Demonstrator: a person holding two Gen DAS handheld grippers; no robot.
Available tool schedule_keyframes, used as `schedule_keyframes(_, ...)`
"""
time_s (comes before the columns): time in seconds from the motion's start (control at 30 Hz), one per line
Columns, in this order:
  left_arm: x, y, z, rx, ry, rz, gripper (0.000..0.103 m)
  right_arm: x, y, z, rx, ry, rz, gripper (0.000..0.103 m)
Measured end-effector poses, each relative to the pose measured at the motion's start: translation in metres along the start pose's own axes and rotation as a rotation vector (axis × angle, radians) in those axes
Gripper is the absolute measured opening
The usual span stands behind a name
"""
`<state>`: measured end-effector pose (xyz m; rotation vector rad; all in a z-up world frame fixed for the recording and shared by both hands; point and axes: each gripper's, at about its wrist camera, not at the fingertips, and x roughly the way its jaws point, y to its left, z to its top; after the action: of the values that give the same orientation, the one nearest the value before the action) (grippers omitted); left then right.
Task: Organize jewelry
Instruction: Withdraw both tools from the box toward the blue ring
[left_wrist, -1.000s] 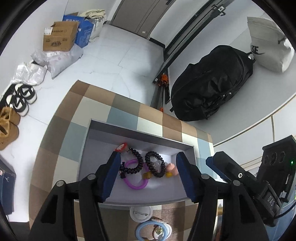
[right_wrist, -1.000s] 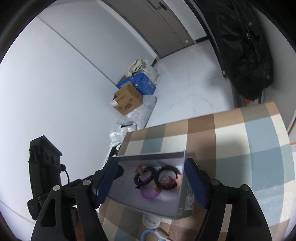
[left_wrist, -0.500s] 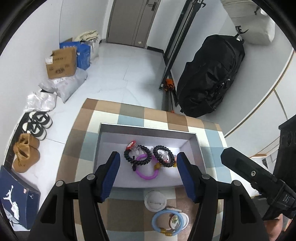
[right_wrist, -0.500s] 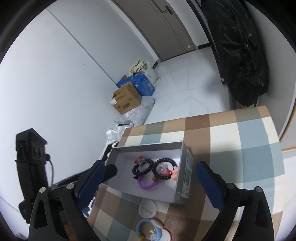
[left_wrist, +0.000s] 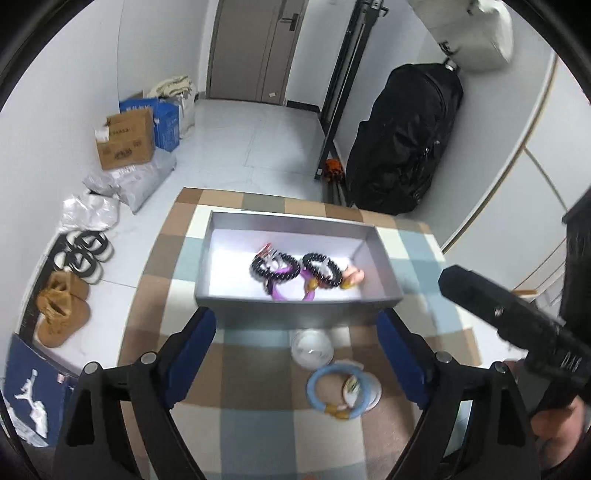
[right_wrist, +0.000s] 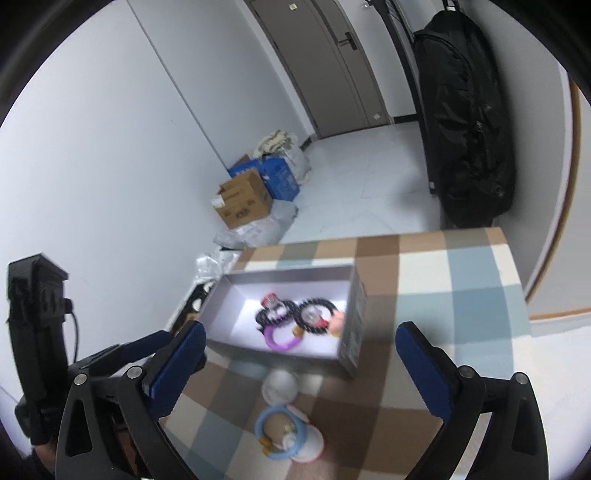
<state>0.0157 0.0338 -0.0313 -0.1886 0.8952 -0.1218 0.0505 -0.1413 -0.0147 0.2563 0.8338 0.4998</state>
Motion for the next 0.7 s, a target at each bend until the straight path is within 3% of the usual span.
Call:
schedule_keyframes(0.17, -0.004, -0.002, -0.013, 0.007, 0.006, -0.010, 0.086, -0.015, 0.001, -0.010, -0.018, -0.007, -0.035, 0.103)
schedule_keyframes(0.5, 0.010, 0.000, -0.034, 0.006, 0.121, -0.025, 0.086, -0.027, -0.001, -0.026, -0.064, -0.012, -0.093, 0.103)
schedule_keyframes(0.7, 0.013, -0.006, -0.040, 0.026, 0.143, -0.021, 0.086, -0.027, -0.009, -0.028, -0.047, -0.007, -0.147, 0.103)
